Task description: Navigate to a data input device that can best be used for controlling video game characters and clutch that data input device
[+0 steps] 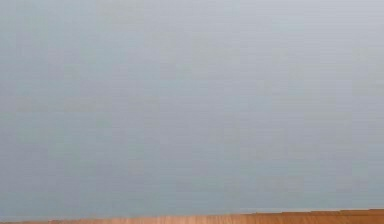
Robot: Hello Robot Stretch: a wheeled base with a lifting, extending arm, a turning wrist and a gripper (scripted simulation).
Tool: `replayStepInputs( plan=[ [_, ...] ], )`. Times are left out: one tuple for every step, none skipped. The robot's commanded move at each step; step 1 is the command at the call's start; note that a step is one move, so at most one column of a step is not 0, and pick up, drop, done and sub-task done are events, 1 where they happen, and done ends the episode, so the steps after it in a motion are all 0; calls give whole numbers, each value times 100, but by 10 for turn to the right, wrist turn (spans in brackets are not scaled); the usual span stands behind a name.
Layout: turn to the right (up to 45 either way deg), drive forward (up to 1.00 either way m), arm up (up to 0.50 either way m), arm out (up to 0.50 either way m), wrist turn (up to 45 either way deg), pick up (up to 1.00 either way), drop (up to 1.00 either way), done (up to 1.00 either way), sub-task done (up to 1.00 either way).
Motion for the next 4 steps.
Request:
replayStepInputs(
  plan=[
    [450,0,0,0,0,0,0,0,0],
    [0,40,0,0,0,0,0,0,0],
    [390,0,0,0,0,0,0,0,0],
    [0,75,0,0,0,0,0,0,0]
  ],
)
